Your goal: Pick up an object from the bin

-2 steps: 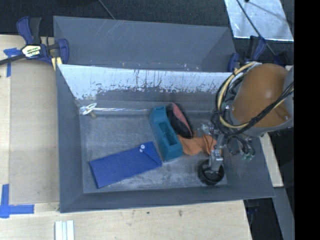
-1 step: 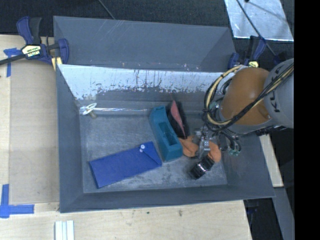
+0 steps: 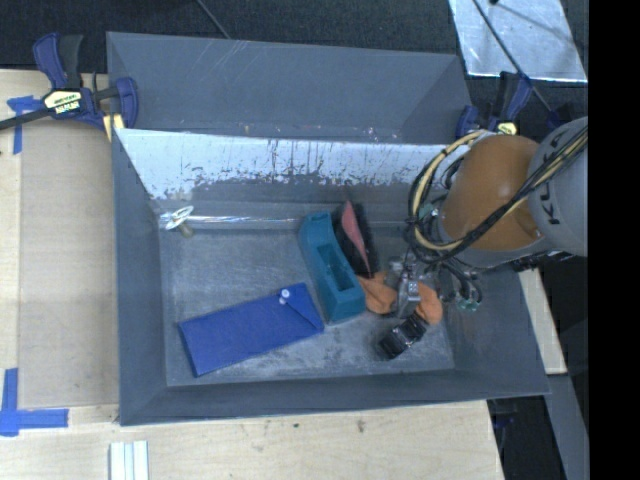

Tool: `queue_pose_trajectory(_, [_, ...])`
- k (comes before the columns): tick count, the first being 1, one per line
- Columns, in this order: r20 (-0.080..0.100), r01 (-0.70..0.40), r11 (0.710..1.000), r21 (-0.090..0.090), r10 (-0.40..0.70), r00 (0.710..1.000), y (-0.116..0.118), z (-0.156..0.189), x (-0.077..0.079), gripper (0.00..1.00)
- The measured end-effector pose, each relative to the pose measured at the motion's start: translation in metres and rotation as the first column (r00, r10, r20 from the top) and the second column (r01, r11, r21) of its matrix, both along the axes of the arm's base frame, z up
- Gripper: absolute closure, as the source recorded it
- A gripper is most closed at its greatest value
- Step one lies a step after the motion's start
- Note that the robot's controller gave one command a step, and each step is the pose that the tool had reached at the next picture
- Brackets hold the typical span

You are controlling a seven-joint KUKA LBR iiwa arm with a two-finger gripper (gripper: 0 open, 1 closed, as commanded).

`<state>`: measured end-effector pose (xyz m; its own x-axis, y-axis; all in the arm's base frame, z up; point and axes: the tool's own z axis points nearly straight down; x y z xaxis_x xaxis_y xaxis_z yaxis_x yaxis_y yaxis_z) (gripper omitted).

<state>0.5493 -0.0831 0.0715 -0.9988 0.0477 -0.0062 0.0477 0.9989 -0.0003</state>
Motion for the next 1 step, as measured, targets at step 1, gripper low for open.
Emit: queue_pose_trajectory(1, [-0.002,-0.006,1.000,0.000,0.006,1.000,-0.0176,0.1382,0.0287,1.00])
